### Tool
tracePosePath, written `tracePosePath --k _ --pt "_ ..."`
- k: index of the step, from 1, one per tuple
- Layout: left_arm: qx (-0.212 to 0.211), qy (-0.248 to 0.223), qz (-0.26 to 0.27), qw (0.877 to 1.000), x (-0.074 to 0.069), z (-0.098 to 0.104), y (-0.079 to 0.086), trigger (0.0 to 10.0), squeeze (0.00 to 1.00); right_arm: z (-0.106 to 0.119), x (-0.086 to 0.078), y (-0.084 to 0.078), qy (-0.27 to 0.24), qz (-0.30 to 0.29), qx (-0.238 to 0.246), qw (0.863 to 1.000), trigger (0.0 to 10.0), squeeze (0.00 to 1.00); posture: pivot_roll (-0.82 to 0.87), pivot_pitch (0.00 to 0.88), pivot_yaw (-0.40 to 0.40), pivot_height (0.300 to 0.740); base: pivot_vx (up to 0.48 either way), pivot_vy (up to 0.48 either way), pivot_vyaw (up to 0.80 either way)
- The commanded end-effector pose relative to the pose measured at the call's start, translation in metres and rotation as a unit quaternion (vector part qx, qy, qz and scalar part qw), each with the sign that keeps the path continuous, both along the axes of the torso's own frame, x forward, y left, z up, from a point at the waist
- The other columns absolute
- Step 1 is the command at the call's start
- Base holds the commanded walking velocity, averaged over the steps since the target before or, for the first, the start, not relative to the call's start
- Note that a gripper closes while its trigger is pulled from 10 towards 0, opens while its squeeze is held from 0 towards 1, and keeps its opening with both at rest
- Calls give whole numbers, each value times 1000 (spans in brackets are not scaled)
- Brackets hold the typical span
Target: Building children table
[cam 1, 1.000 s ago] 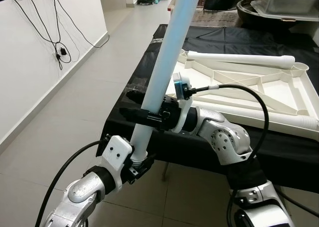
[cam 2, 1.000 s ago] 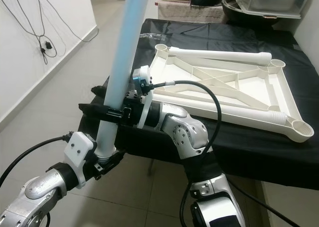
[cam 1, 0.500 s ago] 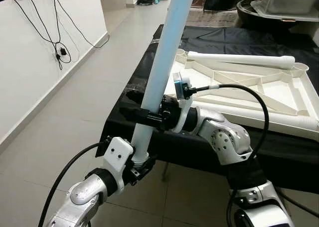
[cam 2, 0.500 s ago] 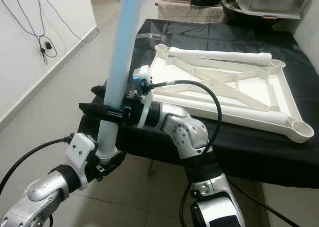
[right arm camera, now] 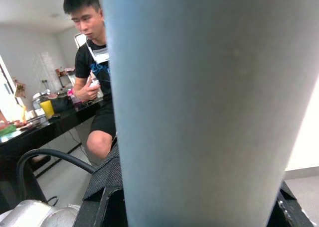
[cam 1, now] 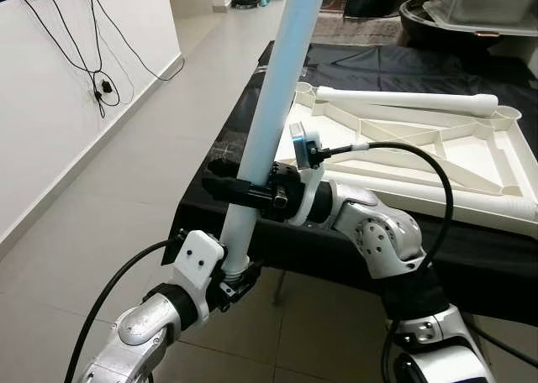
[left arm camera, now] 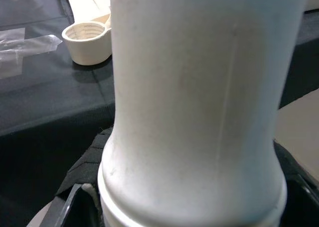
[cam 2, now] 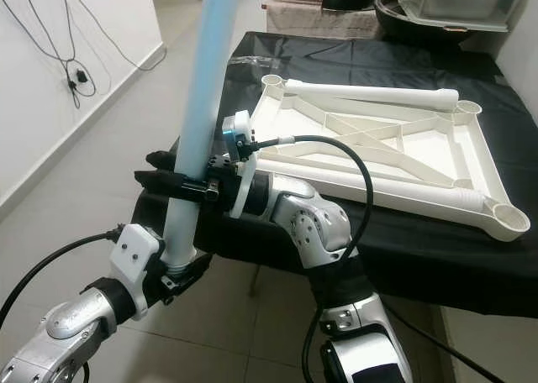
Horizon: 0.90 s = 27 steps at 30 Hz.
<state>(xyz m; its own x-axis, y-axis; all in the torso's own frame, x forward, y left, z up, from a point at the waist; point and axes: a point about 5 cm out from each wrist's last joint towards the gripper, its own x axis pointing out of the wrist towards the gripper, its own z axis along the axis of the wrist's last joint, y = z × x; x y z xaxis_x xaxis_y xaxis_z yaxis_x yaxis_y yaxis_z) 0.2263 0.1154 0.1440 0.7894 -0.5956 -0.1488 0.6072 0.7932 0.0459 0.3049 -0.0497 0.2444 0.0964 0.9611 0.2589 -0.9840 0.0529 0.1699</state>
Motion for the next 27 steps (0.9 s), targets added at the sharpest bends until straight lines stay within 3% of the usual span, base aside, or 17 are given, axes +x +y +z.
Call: tracePosePath --k 1,8,9,19,20,26,27 --pt "2 7 -7 1000 -2 -1 -4 10000 0 5 -5 5 -5 13 10 1000 0 0 19 116 0 740 0 0 0" --pt "-1 24 14 1000 -1 -4 -2 10000 0 3 -4 4 -2 9 8 1000 0 0 -7 114 6 740 0 0 0" --pt "-3 24 18 1000 -1 -5 0 10000 1000 4 -4 4 -2 7 9 1000 0 0 -3 113 12 740 0 0 0" --pt "5 18 30 999 1 -3 6 10000 1000 8 0 2 -6 -2 15 1000 0 0 1 113 12 740 0 0 0" --pt "20 17 48 998 2 -6 11 10000 0 12 4 -1 -10 -13 17 1000 0 0 1 113 12 740 0 0 0" --pt "33 21 76 996 3 -11 18 10000 0 17 13 -9 -18 -40 17 999 0 0 -2 114 12 740 0 0 0" --pt "31 24 86 996 3 -12 20 10000 0 18 17 -13 -22 -56 15 998 7843 0 0 110 10 740 0 0 0"
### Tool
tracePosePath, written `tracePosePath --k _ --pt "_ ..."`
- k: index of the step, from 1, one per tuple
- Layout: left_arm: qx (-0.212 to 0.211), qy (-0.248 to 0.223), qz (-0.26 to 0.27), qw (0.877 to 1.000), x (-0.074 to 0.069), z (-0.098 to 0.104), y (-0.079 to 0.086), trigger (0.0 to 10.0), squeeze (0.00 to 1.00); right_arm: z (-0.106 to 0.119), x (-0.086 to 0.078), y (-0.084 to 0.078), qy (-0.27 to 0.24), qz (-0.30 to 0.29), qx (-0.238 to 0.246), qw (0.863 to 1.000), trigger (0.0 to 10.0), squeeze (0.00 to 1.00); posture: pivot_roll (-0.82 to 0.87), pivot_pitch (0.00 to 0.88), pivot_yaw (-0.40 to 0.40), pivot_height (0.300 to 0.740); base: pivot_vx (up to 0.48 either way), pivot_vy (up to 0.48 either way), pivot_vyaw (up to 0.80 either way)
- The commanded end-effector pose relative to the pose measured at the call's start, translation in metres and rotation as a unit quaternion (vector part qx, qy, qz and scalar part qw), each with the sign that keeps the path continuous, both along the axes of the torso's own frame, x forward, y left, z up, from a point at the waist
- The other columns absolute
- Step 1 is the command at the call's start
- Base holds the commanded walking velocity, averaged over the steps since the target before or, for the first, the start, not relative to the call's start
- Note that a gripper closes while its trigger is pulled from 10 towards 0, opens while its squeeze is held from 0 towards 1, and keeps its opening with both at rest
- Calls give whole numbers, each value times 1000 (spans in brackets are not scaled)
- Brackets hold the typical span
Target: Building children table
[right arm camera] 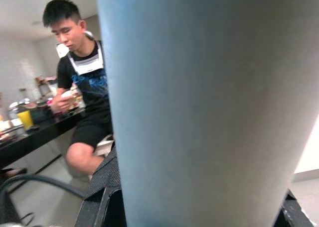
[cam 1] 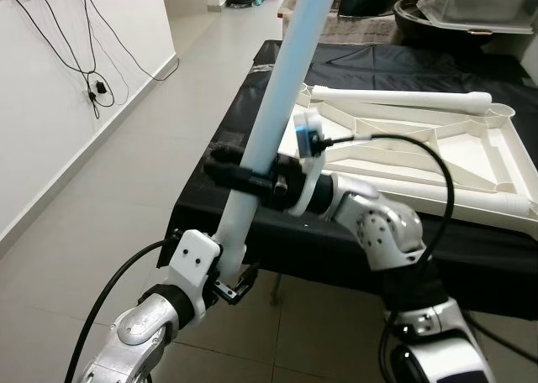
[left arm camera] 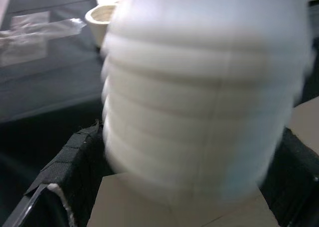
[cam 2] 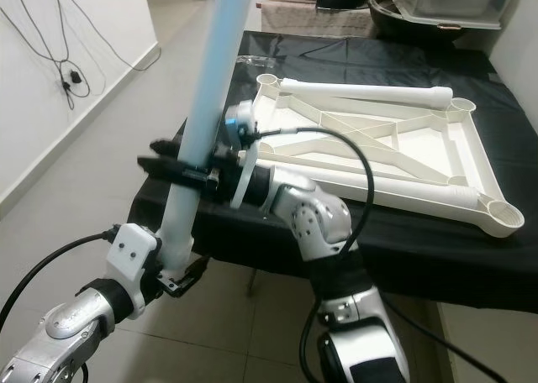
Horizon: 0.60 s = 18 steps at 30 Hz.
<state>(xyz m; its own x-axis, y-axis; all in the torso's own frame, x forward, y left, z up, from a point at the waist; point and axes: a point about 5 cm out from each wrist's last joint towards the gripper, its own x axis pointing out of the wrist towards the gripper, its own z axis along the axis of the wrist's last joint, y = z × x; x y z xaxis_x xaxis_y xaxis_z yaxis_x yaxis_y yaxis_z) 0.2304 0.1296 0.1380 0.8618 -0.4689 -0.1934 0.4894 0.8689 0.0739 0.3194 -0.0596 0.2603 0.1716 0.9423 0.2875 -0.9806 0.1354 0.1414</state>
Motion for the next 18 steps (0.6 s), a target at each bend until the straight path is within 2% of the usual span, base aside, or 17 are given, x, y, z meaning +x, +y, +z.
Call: tracePosePath --k 1,2,3,4,8,10,11,13,14,16,18 --pt "4 14 22 1000 -1 -6 7 10000 0 3 6 -5 -8 -24 2 1000 7843 0 0 110 10 740 0 0 0" --pt "1 13 36 999 -1 -7 9 10000 0 6 14 -11 -14 -62 5 998 10000 0 14 107 12 740 0 0 0" --pt "-1 13 45 999 -2 -7 11 10000 0 8 20 -14 -17 -88 8 996 10000 0 14 107 12 740 0 0 0" --pt "14 3 59 998 -1 -7 12 10000 0 13 34 -23 -19 -169 19 985 10000 0 14 107 12 740 0 0 0" --pt "21 -1 62 998 -1 -7 12 10000 0 14 39 -26 -19 -194 22 981 10000 0 14 107 12 740 0 0 0" --pt "5 -19 88 996 0 0 9 10000 0 14 54 -37 -2 -305 35 952 10000 0 25 102 19 740 0 0 0" --pt "5 -19 88 996 0 0 9 10000 0 14 54 -37 -2 -305 35 952 10000 0 25 102 19 740 0 0 0" --pt "-5 -39 111 993 2 6 9 10000 0 15 61 -44 4 -366 50 929 10000 0 25 102 19 740 0 0 0" --pt "-5 -39 111 993 2 6 9 10000 0 15 61 -44 4 -366 50 929 10000 0 25 102 19 740 0 0 0" --pt "-13 -70 146 987 6 16 11 10000 0 18 61 -44 -9 -389 60 919 10000 0 35 87 8 740 0 0 0" --pt "-12 -97 165 981 8 24 13 10000 0 19 60 -42 -14 -397 67 915 10000 0 35 86 8 740 0 0 0"
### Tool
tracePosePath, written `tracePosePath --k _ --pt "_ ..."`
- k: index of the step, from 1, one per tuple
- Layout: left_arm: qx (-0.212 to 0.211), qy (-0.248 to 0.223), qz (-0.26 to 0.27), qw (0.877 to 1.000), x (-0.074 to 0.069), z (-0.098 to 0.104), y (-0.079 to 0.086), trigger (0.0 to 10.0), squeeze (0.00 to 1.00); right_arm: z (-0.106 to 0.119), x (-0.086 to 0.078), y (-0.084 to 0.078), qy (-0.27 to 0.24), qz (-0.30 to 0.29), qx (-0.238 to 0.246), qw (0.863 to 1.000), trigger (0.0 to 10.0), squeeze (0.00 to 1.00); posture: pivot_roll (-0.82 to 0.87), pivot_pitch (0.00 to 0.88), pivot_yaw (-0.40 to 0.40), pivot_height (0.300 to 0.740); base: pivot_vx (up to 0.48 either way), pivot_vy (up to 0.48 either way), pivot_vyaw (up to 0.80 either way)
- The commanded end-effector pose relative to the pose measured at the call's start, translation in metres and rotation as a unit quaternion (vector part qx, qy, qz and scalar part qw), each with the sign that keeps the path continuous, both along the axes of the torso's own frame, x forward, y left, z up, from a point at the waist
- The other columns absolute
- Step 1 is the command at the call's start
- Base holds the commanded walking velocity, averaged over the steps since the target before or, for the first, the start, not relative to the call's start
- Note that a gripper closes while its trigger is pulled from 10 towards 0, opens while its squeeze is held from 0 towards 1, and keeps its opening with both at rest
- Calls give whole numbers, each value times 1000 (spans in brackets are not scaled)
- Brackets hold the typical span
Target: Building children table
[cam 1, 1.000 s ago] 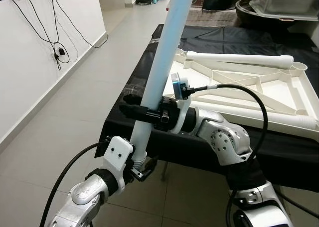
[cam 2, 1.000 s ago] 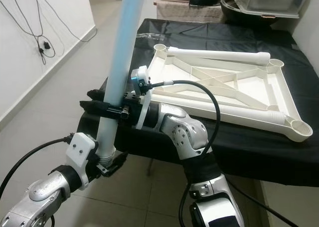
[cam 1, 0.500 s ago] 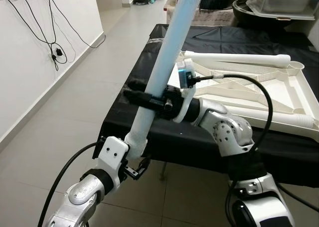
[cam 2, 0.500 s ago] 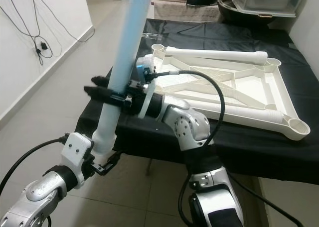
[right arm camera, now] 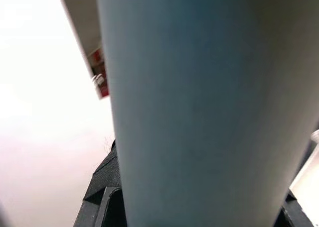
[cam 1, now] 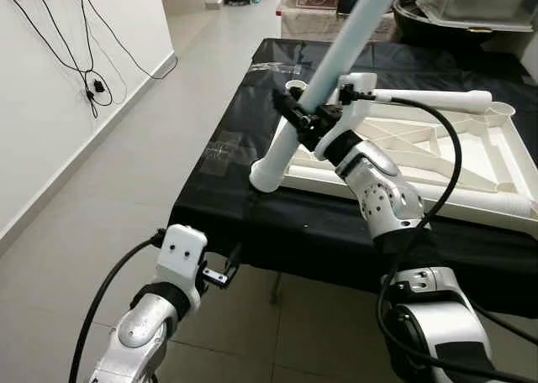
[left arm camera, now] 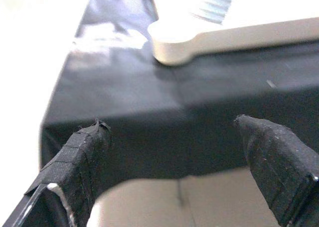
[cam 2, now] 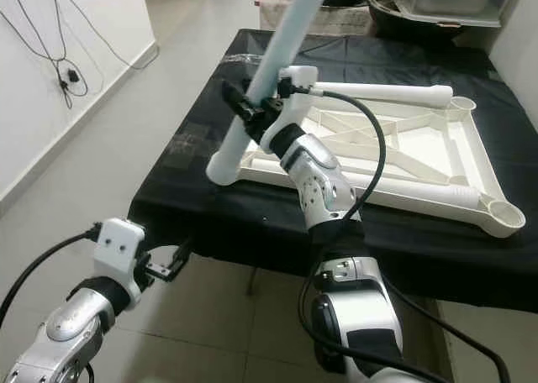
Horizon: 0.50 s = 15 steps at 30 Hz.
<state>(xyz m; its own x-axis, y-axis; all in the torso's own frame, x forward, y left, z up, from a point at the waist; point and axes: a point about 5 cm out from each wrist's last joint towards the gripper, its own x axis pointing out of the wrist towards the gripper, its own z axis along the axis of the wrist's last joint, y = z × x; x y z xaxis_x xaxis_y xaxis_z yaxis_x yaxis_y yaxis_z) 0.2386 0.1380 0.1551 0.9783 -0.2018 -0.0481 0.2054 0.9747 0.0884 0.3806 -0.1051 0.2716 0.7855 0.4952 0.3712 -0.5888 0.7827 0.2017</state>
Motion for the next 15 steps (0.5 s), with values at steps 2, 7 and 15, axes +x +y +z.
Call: tracePosePath --k 2,7,15 --pt "10 -37 30 999 1 11 6 10000 0 8 -1 6 -27 -10 3 1000 10000 0 34 84 7 740 0 0 0" --pt "15 -64 59 996 4 21 12 10000 0 8 0 15 -37 -21 9 999 10000 0 39 80 1 740 0 0 0" --pt "18 -69 75 995 4 20 12 10000 0 6 0 21 -39 -20 10 999 10000 0 36 77 -3 740 0 0 0"
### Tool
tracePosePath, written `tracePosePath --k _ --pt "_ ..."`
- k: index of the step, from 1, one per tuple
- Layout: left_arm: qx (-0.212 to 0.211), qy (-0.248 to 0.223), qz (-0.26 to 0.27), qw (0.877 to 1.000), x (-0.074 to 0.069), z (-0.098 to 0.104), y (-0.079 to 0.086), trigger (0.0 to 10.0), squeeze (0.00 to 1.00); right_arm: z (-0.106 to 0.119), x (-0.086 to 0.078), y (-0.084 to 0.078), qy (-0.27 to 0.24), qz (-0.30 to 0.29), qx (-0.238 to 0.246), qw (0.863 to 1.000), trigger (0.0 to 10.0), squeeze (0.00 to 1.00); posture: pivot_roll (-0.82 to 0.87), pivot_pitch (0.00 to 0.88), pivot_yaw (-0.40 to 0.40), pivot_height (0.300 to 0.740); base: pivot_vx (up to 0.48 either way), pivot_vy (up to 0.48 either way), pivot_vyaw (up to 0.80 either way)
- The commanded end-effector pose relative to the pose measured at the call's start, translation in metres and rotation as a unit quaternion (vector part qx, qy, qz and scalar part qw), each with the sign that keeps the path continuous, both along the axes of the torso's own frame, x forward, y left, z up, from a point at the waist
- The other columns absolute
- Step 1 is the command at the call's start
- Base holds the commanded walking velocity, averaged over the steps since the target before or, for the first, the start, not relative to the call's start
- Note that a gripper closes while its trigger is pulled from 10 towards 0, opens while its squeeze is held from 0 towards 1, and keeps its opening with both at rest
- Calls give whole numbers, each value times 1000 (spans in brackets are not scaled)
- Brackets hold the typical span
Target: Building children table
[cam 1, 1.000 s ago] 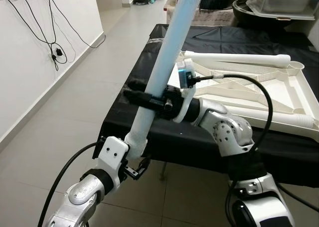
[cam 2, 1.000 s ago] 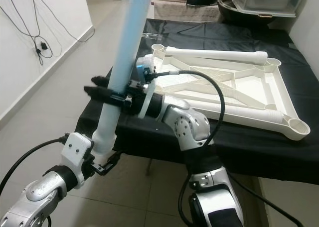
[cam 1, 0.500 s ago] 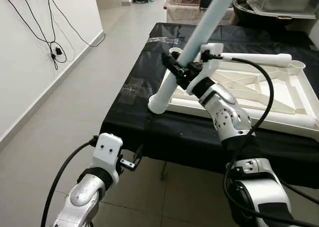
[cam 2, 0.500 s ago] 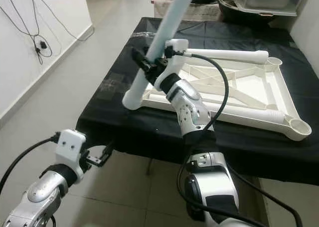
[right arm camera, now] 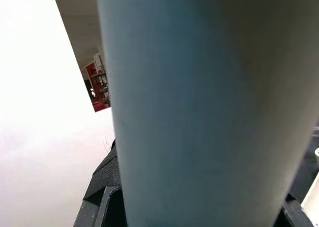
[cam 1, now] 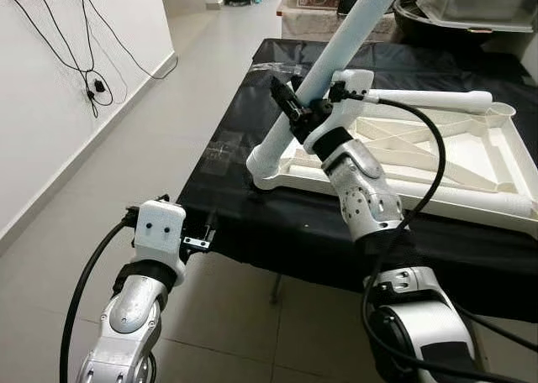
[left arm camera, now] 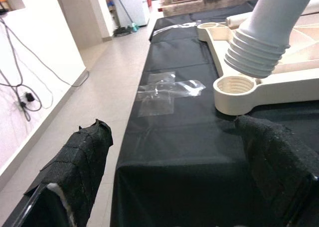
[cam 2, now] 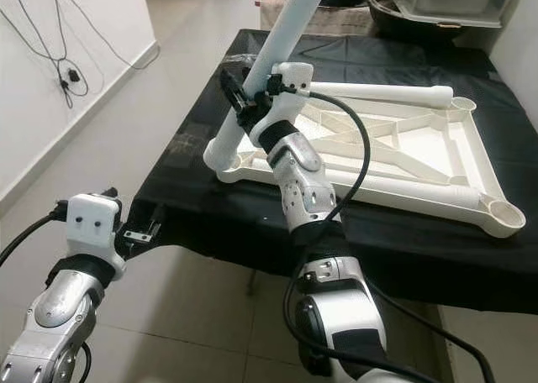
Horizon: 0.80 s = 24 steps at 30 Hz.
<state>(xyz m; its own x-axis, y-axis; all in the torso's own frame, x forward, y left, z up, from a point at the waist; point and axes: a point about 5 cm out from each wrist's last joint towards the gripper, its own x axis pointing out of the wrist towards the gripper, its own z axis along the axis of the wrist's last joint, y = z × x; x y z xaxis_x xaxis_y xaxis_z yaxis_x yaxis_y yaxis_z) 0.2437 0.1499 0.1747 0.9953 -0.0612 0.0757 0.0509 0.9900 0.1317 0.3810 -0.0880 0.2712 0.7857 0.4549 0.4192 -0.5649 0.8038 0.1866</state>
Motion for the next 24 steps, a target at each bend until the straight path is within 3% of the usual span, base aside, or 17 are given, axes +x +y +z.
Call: tracePosePath --k 1,24 --pt "5 -6 4 1000 -1 2 -1 10000 0 7 0 4 -15 1 0 1000 10000 0 36 77 -3 740 0 0 0" --pt "5 -9 4 1000 -1 1 -2 10000 0 6 2 6 -18 2 0 1000 10000 0 36 87 -7 740 286 0 0"
